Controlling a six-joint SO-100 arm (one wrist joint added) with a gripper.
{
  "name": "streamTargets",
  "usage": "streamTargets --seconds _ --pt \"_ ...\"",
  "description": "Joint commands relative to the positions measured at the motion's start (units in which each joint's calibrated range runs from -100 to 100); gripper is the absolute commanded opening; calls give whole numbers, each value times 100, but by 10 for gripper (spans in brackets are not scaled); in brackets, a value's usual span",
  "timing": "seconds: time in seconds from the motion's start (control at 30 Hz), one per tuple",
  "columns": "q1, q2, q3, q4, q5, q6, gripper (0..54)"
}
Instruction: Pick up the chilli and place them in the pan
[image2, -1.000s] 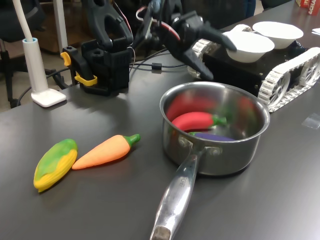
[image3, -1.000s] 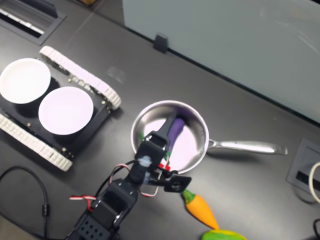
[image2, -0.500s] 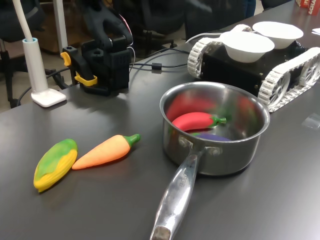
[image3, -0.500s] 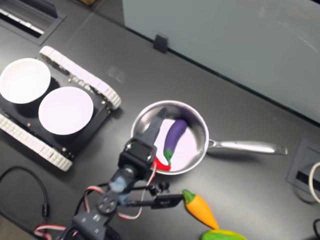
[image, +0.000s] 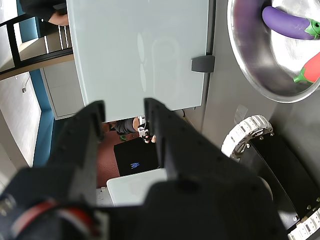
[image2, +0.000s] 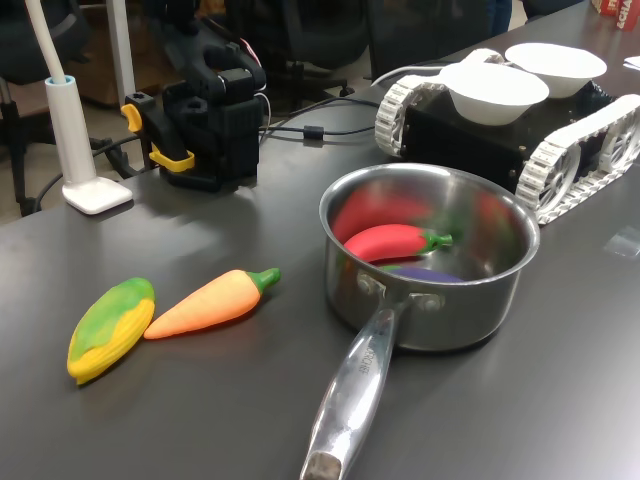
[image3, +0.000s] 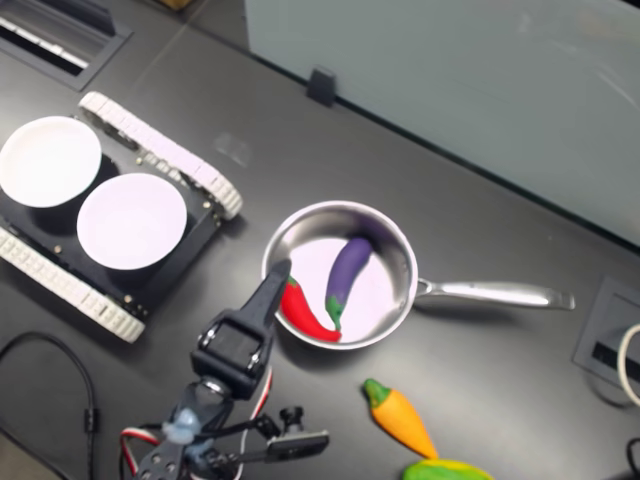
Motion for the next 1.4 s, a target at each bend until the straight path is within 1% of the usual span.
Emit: streamTargets --seconds 0.0,0.1,0.2,0.4,0.57,0.7,0.87,1.13,1.37 --pt "-104 -315 266 86 181 81 53" --pt "-161 -644 748 61 274 81 17" --pt "-207 -838 1048 86 332 73 0" --pt "-230 -1015 1511 103 293 56 0" --pt "-345 -1597 2165 171 269 39 0" --pt "-195 -1572 2429 197 278 -162 0" --pt "-173 -1825 2892 231 308 -171 0" --pt "-150 -2120 3574 675 298 -179 0" --pt "-115 -2120 4101 777 234 -246 0"
